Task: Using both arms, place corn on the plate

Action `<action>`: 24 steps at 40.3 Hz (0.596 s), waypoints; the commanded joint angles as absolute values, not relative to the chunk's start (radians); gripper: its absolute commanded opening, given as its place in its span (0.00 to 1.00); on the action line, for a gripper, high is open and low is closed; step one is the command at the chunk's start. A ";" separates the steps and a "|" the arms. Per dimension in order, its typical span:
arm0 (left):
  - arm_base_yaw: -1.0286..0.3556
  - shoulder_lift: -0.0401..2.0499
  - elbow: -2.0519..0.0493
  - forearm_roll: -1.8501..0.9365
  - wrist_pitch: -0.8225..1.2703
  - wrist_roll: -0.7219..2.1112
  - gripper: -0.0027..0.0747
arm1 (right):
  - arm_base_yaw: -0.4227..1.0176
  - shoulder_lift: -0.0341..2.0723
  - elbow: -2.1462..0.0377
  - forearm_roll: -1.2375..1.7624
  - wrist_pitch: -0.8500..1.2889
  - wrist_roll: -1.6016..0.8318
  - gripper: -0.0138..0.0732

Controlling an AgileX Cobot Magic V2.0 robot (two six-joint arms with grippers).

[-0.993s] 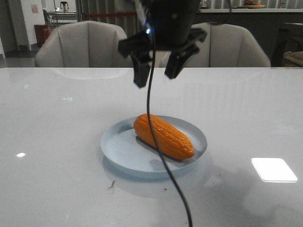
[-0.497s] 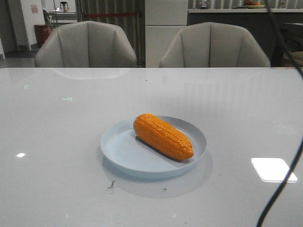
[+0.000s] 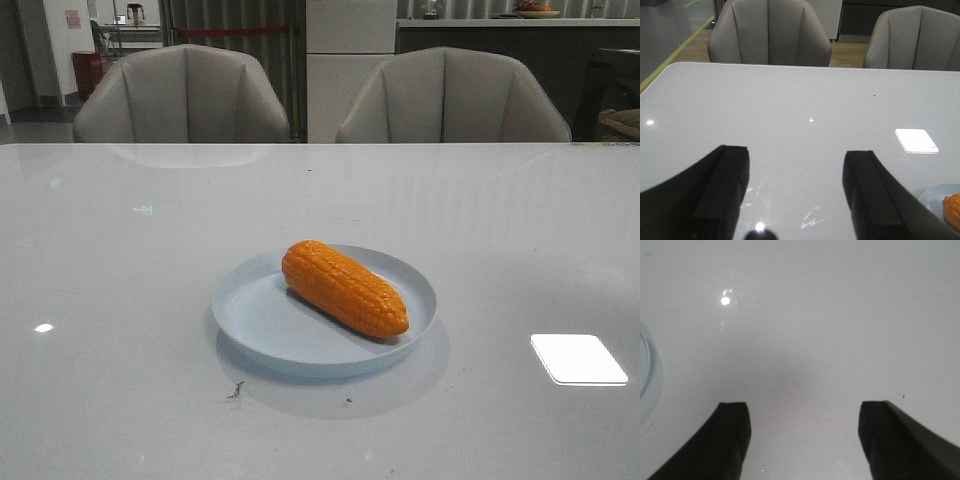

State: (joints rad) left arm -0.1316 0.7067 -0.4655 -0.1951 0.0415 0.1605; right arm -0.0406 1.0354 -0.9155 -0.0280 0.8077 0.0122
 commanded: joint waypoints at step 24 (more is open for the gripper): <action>-0.130 0.702 -0.498 -0.203 -0.037 0.163 0.36 | -0.043 0.916 -0.822 0.000 0.727 0.000 0.40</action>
